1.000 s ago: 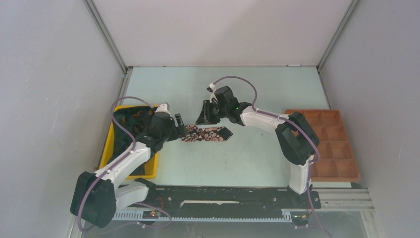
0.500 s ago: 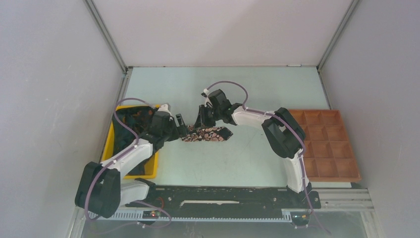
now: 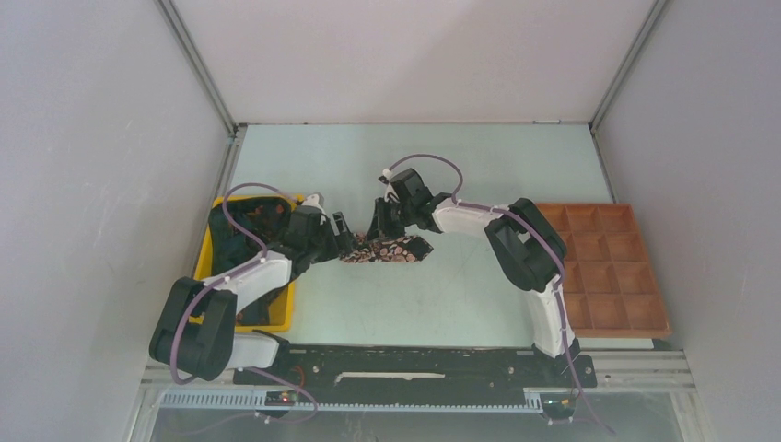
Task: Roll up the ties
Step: Roll the tie at the center of the board.
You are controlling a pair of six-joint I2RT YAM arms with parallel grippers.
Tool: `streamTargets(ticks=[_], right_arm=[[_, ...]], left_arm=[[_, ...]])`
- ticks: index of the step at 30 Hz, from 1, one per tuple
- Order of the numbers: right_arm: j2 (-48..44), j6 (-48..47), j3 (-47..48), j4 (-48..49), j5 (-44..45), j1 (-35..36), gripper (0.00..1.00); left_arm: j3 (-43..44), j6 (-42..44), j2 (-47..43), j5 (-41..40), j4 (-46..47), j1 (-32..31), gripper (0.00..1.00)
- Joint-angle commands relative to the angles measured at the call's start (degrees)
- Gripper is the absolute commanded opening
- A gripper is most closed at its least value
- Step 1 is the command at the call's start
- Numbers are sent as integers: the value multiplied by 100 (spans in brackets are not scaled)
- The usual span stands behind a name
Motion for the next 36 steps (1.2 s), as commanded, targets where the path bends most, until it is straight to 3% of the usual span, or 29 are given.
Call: streamTargets(ticks=[1,14,22,27,36], right_arm=[[145,-94,-46,69,30,-51,15],[234,-107,-94,80,91,-56,13],[128,-132,-128,74,151,-89,13],[-163,-244,-147,-57,294,-151,14],[-812,-359,-576,-86,530,-457,17]], left_arm=[[24,-108,150,187,408,46,82],[-221,-408,716,712,1045,51,75],[-246,-497,869,771,1165,42,53],[-204,-460,824,639,1016,-6,44],[244,-12,513,-203,30,-300,42]])
